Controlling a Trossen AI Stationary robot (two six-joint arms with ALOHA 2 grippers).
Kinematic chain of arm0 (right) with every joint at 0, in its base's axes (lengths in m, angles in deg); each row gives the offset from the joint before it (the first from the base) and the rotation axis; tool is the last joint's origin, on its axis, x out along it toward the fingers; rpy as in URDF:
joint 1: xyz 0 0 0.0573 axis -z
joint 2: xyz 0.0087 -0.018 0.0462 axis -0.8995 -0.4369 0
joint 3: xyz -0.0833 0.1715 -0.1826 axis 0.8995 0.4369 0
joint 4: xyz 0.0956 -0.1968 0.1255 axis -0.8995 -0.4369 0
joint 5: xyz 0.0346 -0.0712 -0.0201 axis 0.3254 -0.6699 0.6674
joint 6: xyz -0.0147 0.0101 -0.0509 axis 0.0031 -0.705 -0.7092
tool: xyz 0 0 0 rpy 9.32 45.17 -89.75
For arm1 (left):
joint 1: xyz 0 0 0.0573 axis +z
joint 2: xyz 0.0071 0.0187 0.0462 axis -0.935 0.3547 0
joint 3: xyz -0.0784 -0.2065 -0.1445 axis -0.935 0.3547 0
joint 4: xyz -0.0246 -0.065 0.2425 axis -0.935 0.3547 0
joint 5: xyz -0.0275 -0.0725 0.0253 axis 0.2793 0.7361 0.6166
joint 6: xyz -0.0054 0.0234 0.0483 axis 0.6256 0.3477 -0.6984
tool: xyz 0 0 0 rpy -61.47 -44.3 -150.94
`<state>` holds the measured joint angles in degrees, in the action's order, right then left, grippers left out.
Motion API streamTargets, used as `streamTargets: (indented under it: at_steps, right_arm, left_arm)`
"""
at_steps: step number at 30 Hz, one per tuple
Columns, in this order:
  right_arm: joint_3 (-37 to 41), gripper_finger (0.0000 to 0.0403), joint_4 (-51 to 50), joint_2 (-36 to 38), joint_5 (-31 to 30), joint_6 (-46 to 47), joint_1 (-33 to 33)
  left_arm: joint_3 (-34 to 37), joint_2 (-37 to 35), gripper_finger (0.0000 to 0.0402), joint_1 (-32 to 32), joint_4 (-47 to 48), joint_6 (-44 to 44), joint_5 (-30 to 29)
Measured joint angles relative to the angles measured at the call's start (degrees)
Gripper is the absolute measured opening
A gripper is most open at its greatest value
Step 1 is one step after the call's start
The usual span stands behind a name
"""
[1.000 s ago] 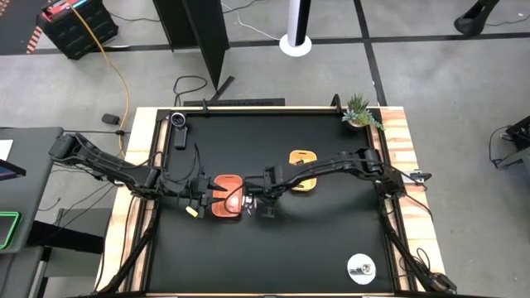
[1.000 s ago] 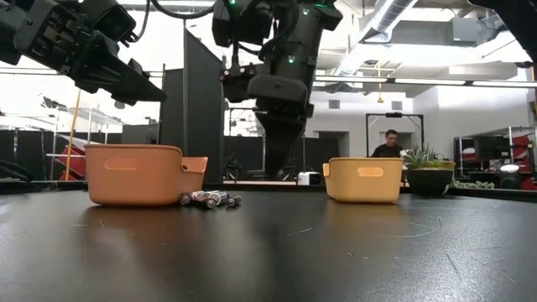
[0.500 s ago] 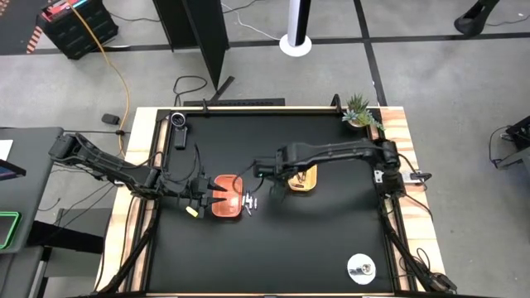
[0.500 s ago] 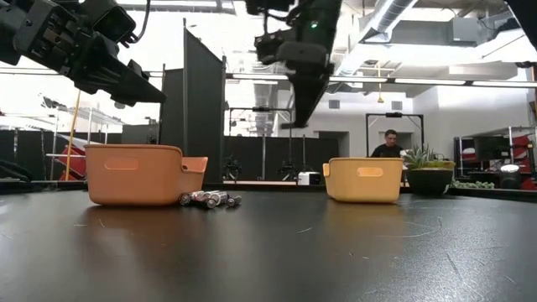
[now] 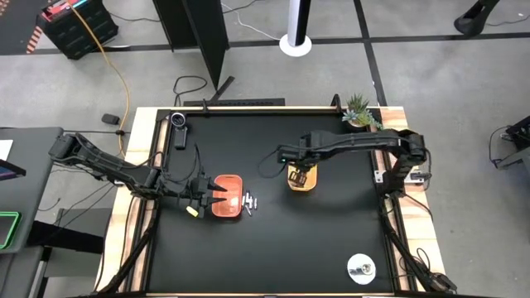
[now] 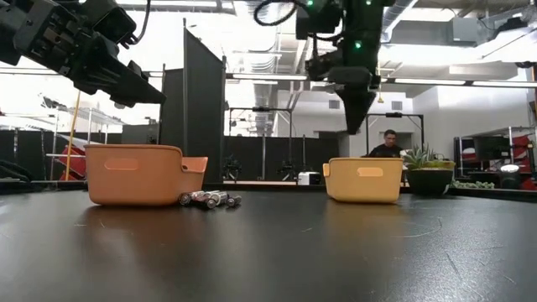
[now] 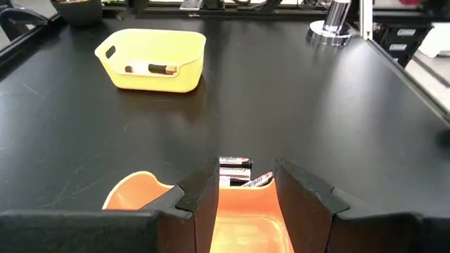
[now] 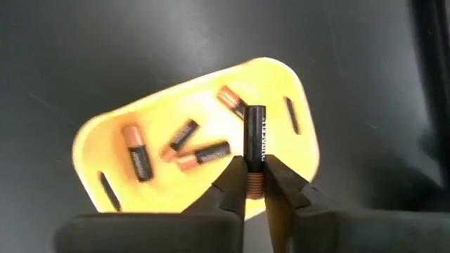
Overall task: Sort batteries
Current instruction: Put the small brown battery into the yellow bin, then put the small silver battery into the orange bin
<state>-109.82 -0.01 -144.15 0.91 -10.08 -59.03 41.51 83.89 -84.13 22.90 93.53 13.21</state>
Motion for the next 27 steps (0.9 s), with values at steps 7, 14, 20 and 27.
streamTargets:
  at_steps: [7, 14, 20, 27]
  right_arm:
    - [4.0, 0.0173, 1.7, 2.8, -1.0, 1.1, -0.1]
    - [4.0, 0.024, 8.7, 2.8, -1.3, -2.8, -2.4]
    - [4.0, 0.0239, 24.2, 1.6, 1.5, -7.9, -8.5]
    - [1.8, 0.025, 34.8, -6.7, 2.7, -8.1, -13.6]
  left_arm:
    - [0.0, 0.0, 0.0132, 0.0, -1.4, 2.5, 0.0]
    - [0.0, 0.0, 0.0132, 0.0, -1.7, 2.5, 0.0]
    - [0.0, 0.0, 0.0132, 0.0, -1.8, 2.1, 0.0]
    - [0.0, 0.0, 0.0132, 0.0, -1.6, 2.1, 0.0]
